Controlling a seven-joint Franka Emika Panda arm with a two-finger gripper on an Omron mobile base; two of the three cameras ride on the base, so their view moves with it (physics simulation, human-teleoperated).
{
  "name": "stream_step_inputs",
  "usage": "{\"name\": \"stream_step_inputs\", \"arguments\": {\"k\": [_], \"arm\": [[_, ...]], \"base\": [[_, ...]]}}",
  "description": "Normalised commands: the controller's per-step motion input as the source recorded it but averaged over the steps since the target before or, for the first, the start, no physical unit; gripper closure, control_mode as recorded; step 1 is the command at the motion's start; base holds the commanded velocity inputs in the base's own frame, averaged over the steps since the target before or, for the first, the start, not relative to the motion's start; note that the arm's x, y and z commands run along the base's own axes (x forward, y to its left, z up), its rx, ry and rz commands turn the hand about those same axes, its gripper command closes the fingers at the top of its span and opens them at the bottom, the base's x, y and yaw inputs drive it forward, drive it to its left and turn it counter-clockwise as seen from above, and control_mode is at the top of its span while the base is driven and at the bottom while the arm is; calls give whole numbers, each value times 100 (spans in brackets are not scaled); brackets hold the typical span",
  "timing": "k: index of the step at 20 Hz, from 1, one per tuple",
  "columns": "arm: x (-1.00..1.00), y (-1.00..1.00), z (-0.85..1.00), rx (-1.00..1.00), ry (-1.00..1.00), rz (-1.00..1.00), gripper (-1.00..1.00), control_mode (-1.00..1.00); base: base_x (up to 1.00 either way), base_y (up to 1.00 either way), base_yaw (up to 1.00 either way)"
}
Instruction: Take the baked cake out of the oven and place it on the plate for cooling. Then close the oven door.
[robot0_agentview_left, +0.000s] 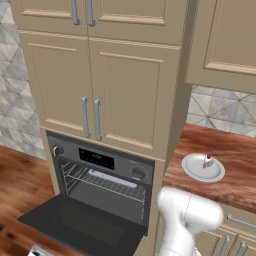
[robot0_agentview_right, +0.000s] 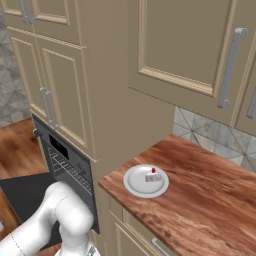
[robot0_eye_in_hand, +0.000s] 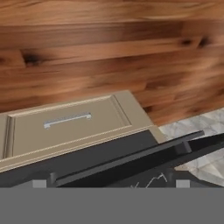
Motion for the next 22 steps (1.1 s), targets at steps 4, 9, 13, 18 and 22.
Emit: {"name": "stream_step_inputs", "arguments": {"k": [4, 9, 13, 18, 22], "arm": [[32, 38, -39, -7, 0, -7, -100, -100], [48, 14, -56, -10, 0, -7, -100, -100], [36, 13, -84, -16, -1, -4, -100, -100], [21, 14, -90, -16, -3, -2, -100, -100], [0, 15, -100, -21, -7, 0, -100, -100]], "base": [[0, 0, 0], [0, 0, 0], [0, 0, 0], [0, 0, 0], [0, 0, 0]]}}
